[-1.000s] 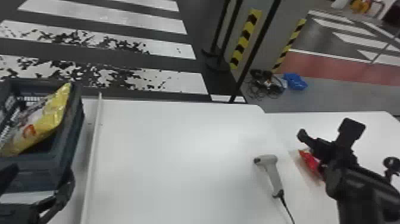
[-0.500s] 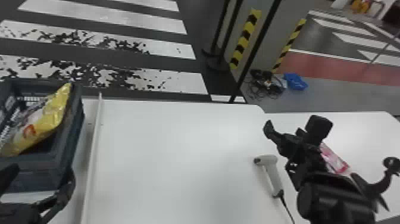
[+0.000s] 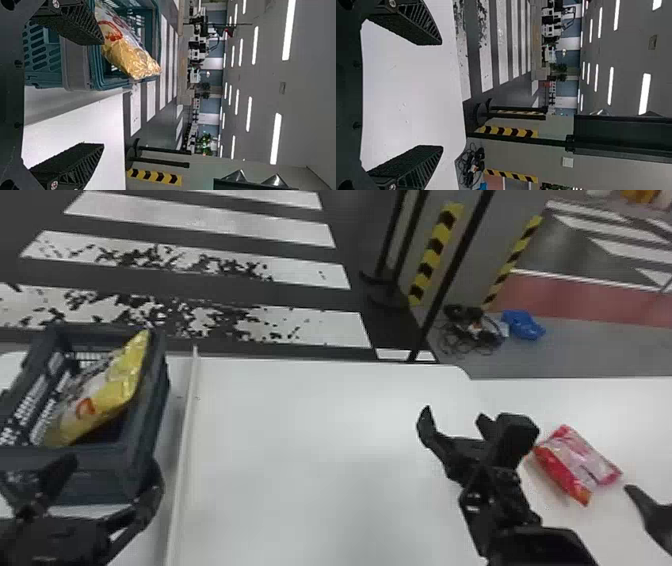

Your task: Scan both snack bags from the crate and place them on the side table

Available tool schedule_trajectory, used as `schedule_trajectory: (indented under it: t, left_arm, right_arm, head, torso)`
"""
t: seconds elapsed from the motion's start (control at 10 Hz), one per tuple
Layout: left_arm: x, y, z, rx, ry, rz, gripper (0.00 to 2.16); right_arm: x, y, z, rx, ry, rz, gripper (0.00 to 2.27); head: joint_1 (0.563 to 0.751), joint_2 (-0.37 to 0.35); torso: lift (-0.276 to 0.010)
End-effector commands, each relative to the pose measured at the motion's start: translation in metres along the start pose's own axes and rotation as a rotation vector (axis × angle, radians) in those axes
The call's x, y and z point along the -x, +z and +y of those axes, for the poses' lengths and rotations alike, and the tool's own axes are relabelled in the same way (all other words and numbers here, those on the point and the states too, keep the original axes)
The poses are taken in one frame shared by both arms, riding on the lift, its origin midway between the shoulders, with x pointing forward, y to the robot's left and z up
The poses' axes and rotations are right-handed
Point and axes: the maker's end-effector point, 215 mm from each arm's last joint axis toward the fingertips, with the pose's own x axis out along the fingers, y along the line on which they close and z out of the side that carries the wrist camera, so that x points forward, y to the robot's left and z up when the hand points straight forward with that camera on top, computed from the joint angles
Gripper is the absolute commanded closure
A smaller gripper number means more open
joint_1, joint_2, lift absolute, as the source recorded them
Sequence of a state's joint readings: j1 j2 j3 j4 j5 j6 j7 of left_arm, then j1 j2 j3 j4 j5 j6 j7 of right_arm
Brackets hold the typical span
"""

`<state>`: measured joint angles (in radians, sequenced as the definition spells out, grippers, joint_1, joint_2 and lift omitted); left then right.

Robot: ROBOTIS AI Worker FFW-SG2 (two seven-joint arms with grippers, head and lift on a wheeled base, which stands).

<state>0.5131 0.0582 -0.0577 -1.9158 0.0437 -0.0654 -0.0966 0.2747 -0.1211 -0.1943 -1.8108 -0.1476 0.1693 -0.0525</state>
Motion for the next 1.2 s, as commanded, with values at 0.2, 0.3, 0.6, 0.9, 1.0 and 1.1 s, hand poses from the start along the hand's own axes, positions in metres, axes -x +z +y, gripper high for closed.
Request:
schedule_trajectory:
  t: [0.2,0.3,0.6,0.9,1.0,1.1]
  left_arm:
    - [-0.001,0.001,-0.006,-0.007,-0.008,0.003,0.08]
    - [-0.002,0.003,-0.011,-0.005,-0.014,0.000,0.08]
    - [-0.008,0.005,-0.026,-0.006,-0.037,-0.001,0.08]
    - [-0.014,0.024,-0.030,-0.023,-0.048,0.001,0.08]
    - [-0.020,0.037,-0.027,-0.030,-0.049,-0.001,0.07]
    - [-0.025,0.059,-0.022,-0.028,-0.044,-0.009,0.07]
  right_arm:
    - [0.045,0.005,0.066,0.001,0.102,-0.113,0.06]
    - [0.054,-0.004,0.078,0.006,0.105,-0.104,0.06]
    - [0.071,-0.033,0.112,-0.009,0.120,-0.049,0.06]
    - [0.074,-0.037,0.112,-0.006,0.115,-0.042,0.06]
    - [0.075,-0.039,0.112,-0.004,0.115,-0.040,0.06]
    - [0.076,-0.042,0.111,-0.001,0.115,-0.032,0.06]
  head:
    - [0.695,-0.191]
    - [0.695,-0.178]
    - [0.695,-0.134]
    - [0.695,-0.125]
    - [0.695,-0.126]
    - [0.695,-0.126]
  torso:
    - [-0.095]
    - [-0.095]
    - [-0.095]
    - [-0.095]
    - [-0.095]
    - [-0.095]
